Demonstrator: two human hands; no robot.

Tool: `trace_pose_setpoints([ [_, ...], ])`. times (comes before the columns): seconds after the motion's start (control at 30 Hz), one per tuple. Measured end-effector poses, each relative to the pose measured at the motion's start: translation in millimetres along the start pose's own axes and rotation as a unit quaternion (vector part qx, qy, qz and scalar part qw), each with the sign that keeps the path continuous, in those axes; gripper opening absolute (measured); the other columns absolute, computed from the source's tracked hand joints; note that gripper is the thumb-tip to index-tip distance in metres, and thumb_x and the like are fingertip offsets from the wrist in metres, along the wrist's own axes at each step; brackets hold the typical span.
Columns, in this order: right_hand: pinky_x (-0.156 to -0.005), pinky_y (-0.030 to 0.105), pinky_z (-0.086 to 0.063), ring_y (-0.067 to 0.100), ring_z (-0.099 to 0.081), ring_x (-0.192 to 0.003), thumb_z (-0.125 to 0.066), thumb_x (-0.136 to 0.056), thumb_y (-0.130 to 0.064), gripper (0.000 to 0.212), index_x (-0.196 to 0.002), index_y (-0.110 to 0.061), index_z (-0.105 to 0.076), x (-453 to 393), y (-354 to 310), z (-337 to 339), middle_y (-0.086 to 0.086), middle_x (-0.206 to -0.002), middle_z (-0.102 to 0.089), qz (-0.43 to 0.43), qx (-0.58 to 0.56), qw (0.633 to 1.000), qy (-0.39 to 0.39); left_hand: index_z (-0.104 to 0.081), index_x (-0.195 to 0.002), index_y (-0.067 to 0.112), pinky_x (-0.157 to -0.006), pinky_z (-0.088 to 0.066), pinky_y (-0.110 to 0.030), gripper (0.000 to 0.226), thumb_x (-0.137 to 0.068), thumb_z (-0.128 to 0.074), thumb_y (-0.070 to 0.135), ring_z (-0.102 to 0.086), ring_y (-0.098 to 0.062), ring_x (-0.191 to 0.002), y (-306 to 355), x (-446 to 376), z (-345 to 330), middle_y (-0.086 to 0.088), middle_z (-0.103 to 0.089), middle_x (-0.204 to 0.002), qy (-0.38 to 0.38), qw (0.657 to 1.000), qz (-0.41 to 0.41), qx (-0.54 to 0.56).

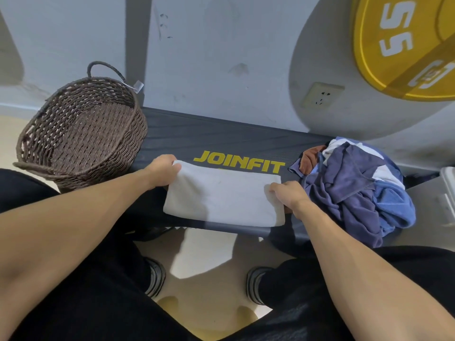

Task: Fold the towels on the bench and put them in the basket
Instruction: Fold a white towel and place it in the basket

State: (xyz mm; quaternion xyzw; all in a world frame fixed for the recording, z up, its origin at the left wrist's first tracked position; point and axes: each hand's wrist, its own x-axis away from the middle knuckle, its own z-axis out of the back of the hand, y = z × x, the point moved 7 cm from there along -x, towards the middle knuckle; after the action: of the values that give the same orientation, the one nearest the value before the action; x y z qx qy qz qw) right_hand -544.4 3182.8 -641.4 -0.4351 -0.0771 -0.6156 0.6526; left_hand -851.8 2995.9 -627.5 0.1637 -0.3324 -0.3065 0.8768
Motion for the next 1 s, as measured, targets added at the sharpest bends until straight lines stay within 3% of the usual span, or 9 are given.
trace_pose_setpoints([
  [0.13, -0.089, 0.046, -0.052, 0.031, -0.059, -0.092, -0.048, -0.099, -0.031, 0.039, -0.116, 0.002, -0.061, -3, 1, 0, 0.016, -0.1, -0.062, 0.016, 0.031, 0.999, 0.016, -0.053, -0.11, 0.0, -0.084, -0.045, -0.04, 0.025, -0.1, -0.039, 0.019, -0.054, -0.031, -0.102, 1, 2, 1, -0.017, -0.057, -0.113, 0.004, 0.999, 0.011, -0.037],
  [0.37, -0.08, 0.04, -0.048, 0.026, -0.055, -0.089, -0.048, -0.098, -0.037, 0.045, -0.118, 0.002, -0.059, -5, 2, -5, 0.01, -0.097, -0.058, 0.025, 0.1, 0.993, 0.058, -0.048, -0.099, 0.01, -0.086, -0.048, -0.045, 0.018, -0.095, -0.049, 0.028, -0.055, -0.03, -0.096, -5, 2, 4, -0.014, -0.061, -0.103, 0.048, 0.998, -0.003, -0.045],
  [0.47, -0.07, 0.039, -0.05, 0.028, -0.057, -0.083, -0.048, -0.095, -0.048, 0.052, -0.114, 0.0, -0.061, -3, 6, -4, 0.009, -0.092, -0.059, 0.01, 0.141, 0.987, 0.076, -0.045, -0.1, 0.014, -0.079, -0.045, -0.04, 0.024, -0.091, -0.06, 0.03, -0.053, -0.026, -0.091, -5, 2, 12, -0.007, -0.057, -0.1, 0.105, 0.993, -0.002, -0.046],
  [0.6, -0.065, 0.035, -0.048, 0.029, -0.06, -0.079, -0.048, -0.086, -0.069, 0.066, -0.1, -0.006, -0.061, 0, 6, -1, 0.008, -0.085, -0.06, -0.006, 0.201, 0.976, 0.09, -0.054, -0.1, 0.014, -0.078, -0.043, -0.039, 0.019, -0.085, -0.065, 0.02, -0.051, -0.023, -0.088, 39, 18, 13, -0.002, -0.05, -0.096, 0.198, 0.965, -0.166, -0.052],
  [0.63, -0.065, 0.036, -0.049, 0.029, -0.059, -0.078, -0.05, -0.082, -0.073, 0.068, -0.097, -0.007, -0.057, 1, 5, -1, 0.008, -0.086, -0.059, -0.011, 0.208, 0.974, 0.09, -0.056, -0.1, 0.012, -0.078, -0.044, -0.04, 0.021, -0.084, -0.068, 0.019, -0.053, -0.024, -0.088, 53, 25, 3, -0.003, -0.052, -0.096, 0.188, 0.955, -0.224, -0.058],
  [0.7, -0.062, 0.036, -0.049, 0.027, -0.057, -0.074, -0.06, -0.073, -0.077, 0.072, -0.095, -0.01, -0.049, 6, 4, -4, 0.005, -0.082, -0.056, -0.031, 0.209, 0.975, 0.069, -0.056, -0.105, 0.012, -0.077, -0.044, -0.037, 0.028, -0.085, -0.071, 0.024, -0.054, -0.025, -0.092, 69, 37, -33, -0.005, -0.052, -0.103, 0.084, 0.952, -0.279, -0.097],
  [0.8, -0.06, 0.036, -0.05, 0.025, -0.058, -0.074, -0.078, -0.065, -0.065, 0.077, -0.107, -0.005, -0.055, 13, 6, -9, 0.003, -0.071, -0.05, -0.065, 0.183, 0.98, 0.043, -0.045, -0.122, 0.021, -0.069, -0.04, -0.032, 0.046, -0.083, -0.068, 0.023, -0.051, -0.022, -0.084, 59, 45, -80, -0.006, -0.047, -0.114, -0.087, 0.943, -0.229, -0.226],
  [0.93, -0.069, 0.037, -0.051, 0.029, -0.062, -0.093, -0.081, -0.068, -0.057, 0.084, -0.126, -0.002, -0.054, 21, 11, -10, 0.009, -0.094, -0.056, -0.068, 0.161, 0.983, 0.058, -0.028, -0.129, 0.035, -0.051, -0.033, -0.026, 0.079, -0.07, -0.071, 0.005, -0.048, -0.015, -0.066, 40, 45, -71, 0.002, -0.031, -0.106, -0.149, 0.924, -0.193, -0.294],
  [1.0, -0.071, 0.037, -0.049, 0.029, -0.061, -0.097, -0.08, -0.07, -0.057, 0.085, -0.129, -0.002, -0.051, 22, 10, -10, 0.01, -0.104, -0.059, -0.068, 0.151, 0.985, 0.053, -0.026, -0.129, 0.036, -0.052, -0.035, -0.028, 0.085, -0.066, -0.072, 0.002, -0.045, -0.014, -0.065, 32, 44, -57, 0.003, -0.027, -0.103, -0.139, 0.917, -0.172, -0.332],
])
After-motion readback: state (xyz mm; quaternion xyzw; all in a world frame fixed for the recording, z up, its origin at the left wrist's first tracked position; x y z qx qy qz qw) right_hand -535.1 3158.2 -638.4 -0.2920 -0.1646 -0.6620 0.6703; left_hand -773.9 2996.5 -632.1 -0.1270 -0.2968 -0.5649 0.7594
